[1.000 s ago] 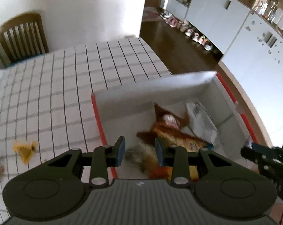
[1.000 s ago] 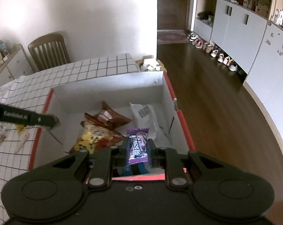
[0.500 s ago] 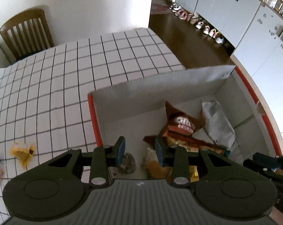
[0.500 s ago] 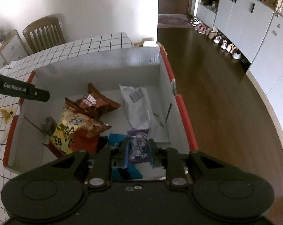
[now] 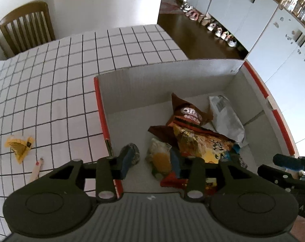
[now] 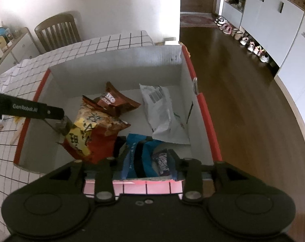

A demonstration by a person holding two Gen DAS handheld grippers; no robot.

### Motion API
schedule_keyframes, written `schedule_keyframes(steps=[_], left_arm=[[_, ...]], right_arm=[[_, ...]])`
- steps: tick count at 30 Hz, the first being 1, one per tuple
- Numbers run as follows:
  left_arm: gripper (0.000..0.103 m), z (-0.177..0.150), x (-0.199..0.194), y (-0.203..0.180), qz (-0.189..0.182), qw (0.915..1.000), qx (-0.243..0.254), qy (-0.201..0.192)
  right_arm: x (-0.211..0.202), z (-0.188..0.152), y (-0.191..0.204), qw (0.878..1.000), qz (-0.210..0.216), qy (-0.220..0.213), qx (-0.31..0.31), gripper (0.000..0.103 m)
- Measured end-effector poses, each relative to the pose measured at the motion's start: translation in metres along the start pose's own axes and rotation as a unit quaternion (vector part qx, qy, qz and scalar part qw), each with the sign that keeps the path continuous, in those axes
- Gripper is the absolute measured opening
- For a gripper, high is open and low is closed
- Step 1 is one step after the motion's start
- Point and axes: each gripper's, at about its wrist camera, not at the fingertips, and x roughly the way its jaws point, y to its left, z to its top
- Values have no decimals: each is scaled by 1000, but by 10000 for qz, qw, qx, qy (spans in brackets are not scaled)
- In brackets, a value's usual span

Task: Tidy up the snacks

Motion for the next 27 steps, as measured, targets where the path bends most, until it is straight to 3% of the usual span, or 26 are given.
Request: schedule_keyframes(steps=[11,14,24,27], left_arm=[[52,-15,-40,-2,-175,9994,48,-301],[67,-20,-52,-2,-141,9989,41,-446],[68,-36,-85,3,-197,9978,28,-633],[70,-42,-94,5,-189,9974,28,-688]], right_arm=[[-32,1,7,9994,167,-294,-59,55],[-42,1,11,9989,230,-395,-97,60],[-66,-1,21,9972,284,-655,-224,73],[-72,-2,24,9965,326,-736,-238,81]])
